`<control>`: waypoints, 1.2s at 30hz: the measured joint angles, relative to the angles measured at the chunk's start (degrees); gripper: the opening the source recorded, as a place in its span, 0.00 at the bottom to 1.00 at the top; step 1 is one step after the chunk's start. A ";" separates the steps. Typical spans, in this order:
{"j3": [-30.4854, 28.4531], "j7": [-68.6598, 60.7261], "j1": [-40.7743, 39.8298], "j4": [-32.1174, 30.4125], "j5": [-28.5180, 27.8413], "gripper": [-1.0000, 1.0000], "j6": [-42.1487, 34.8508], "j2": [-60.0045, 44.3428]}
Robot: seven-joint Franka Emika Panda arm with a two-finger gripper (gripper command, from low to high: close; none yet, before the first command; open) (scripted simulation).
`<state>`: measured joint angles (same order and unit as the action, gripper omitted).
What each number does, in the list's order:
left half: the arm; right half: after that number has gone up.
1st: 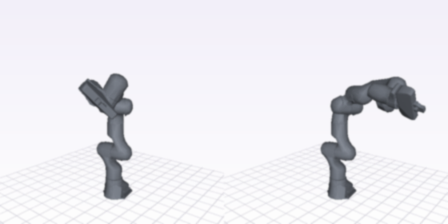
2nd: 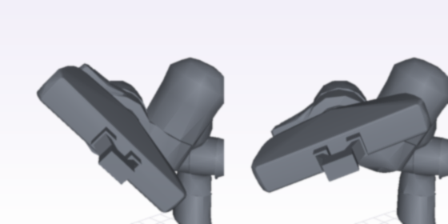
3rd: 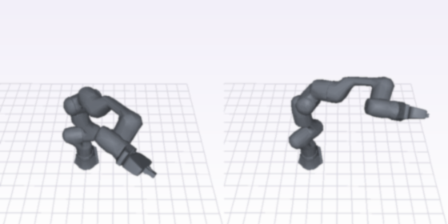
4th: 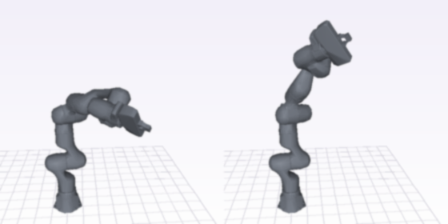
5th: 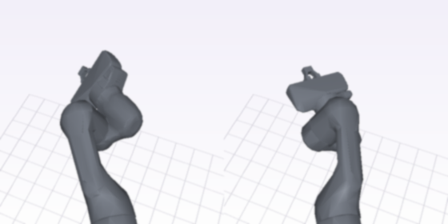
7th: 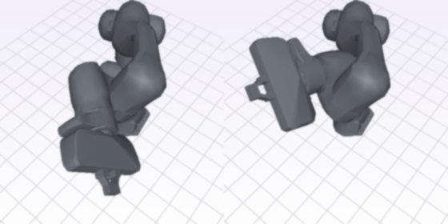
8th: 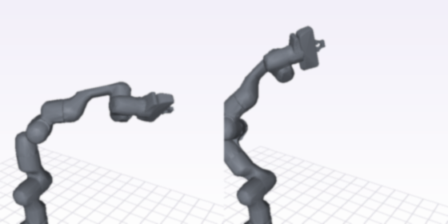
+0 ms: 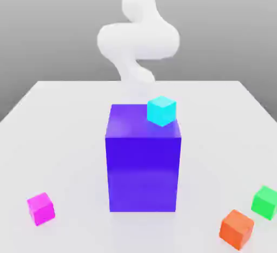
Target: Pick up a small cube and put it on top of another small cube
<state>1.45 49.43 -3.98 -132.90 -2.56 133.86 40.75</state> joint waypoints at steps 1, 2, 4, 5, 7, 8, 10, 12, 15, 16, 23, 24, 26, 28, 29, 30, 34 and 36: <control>0.34 1.68 -1.41 -0.47 -1.30 0.50 0.86 -2.21; 0.87 3.10 -3.06 -0.94 -2.28 0.50 1.73 -4.33; 1.50 6.05 -5.88 -1.81 -4.40 0.50 3.33 -8.49; 1.68 7.50 -7.18 -2.24 -5.44 0.50 4.10 -10.55; 1.85 10.31 -9.64 -3.09 -7.40 0.50 5.64 -14.67; 1.80 11.66 -10.76 -3.52 -8.32 0.50 6.42 -16.72; 1.26 14.30 -12.60 -4.37 -10.07 0.50 7.96 -20.81; 0.67 16.62 -14.46 -5.23 -11.37 0.50 9.57 -24.85; -0.84 19.49 -16.60 -6.57 -12.46 0.50 12.10 -30.82; -1.42 20.22 -17.20 -7.04 -12.50 0.50 13.00 -32.77; -3.81 20.95 -22.65 -10.55 -6.68 0.50 19.89 -45.78; -3.66 20.32 -23.32 -11.07 -4.83 0.50 20.90 -47.52; -2.85 18.52 -25.12 -12.09 -0.39 0.50 22.84 -50.88; -2.08 17.33 -26.34 -12.13 2.30 0.50 25.40 -54.49; -1.82 17.09 -26.67 -11.86 2.80 0.50 26.93 -56.43; -1.66 16.98 -26.86 -11.52 3.05 0.50 28.51 -58.43; -1.66 16.95 -26.90 -10.55 3.06 0.00 32.74 -63.85; -1.65 16.99 -26.90 -10.55 3.03 0.00 32.76 -63.85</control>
<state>-0.20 66.42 -30.88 -143.45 0.47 166.63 -23.10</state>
